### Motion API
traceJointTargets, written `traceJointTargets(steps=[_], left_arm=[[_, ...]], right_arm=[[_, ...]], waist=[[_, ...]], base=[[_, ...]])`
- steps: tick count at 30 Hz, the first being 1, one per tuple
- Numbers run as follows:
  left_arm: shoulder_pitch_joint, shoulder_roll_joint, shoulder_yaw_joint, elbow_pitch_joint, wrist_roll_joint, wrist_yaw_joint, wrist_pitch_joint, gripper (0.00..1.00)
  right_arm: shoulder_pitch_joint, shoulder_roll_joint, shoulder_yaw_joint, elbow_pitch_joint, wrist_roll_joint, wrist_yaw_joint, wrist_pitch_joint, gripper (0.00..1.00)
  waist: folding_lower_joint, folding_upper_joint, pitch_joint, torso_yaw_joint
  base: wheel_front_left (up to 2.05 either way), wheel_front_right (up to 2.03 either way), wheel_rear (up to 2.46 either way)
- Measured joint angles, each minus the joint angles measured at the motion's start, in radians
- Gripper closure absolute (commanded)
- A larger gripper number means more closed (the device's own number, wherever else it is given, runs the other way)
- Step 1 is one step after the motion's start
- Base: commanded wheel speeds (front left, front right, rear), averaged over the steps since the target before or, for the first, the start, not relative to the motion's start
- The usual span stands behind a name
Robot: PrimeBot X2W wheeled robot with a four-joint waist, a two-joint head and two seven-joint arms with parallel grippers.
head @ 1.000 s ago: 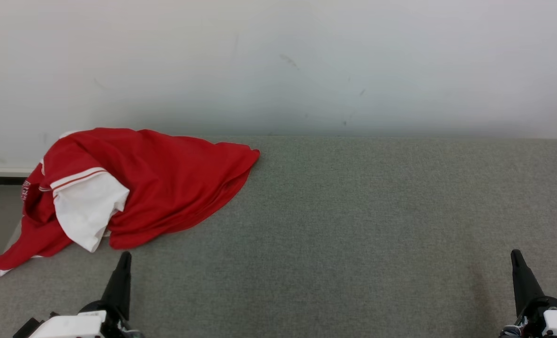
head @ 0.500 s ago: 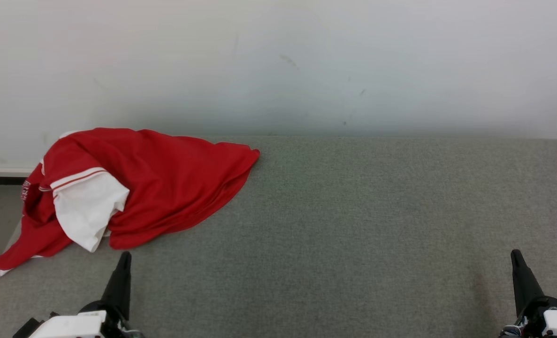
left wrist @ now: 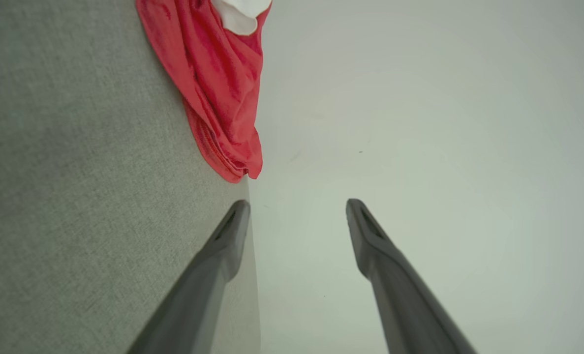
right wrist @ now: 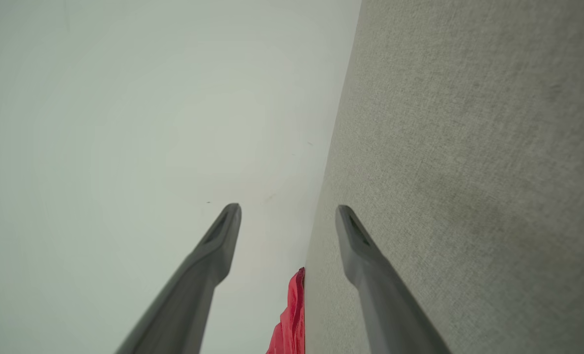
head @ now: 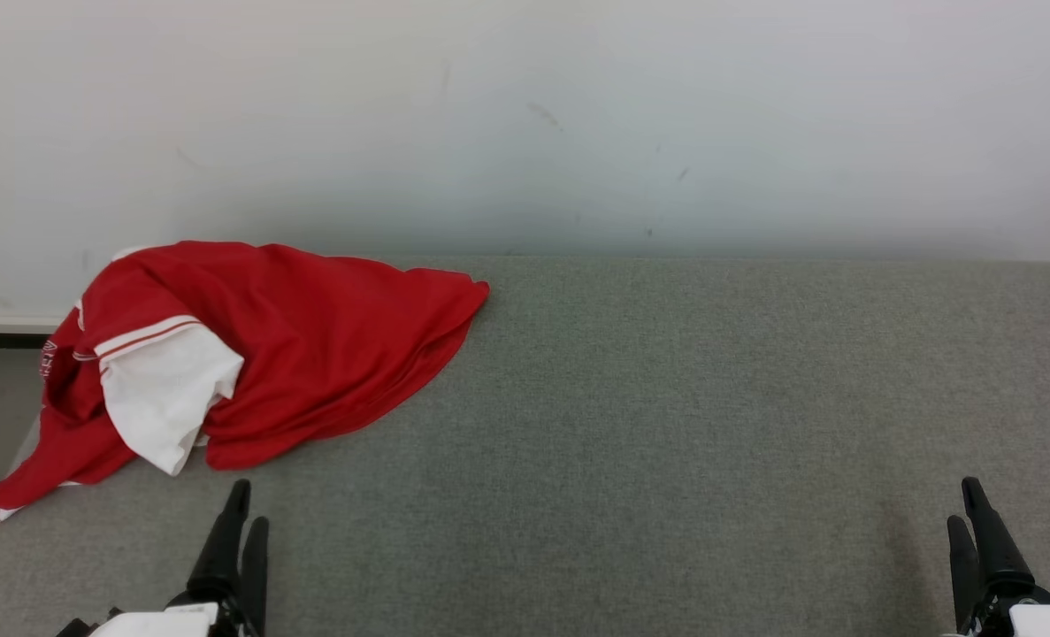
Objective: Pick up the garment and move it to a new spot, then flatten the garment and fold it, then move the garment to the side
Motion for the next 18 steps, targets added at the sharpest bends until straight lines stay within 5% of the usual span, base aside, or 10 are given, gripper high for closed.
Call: traceJointTargets(steps=[18], left_arm=[[-0.001, 0.001, -0.035, -0.004, 0.231, 0.0, -0.079, 0.0]], right_arm=[[0.014, -0.003, 0.034, -0.035, -0.347, 0.0, -0.082, 0.0]], waist=[[0.0, 0.0, -0.004, 0.0]], base=[[0.0, 0.0, 0.0]])
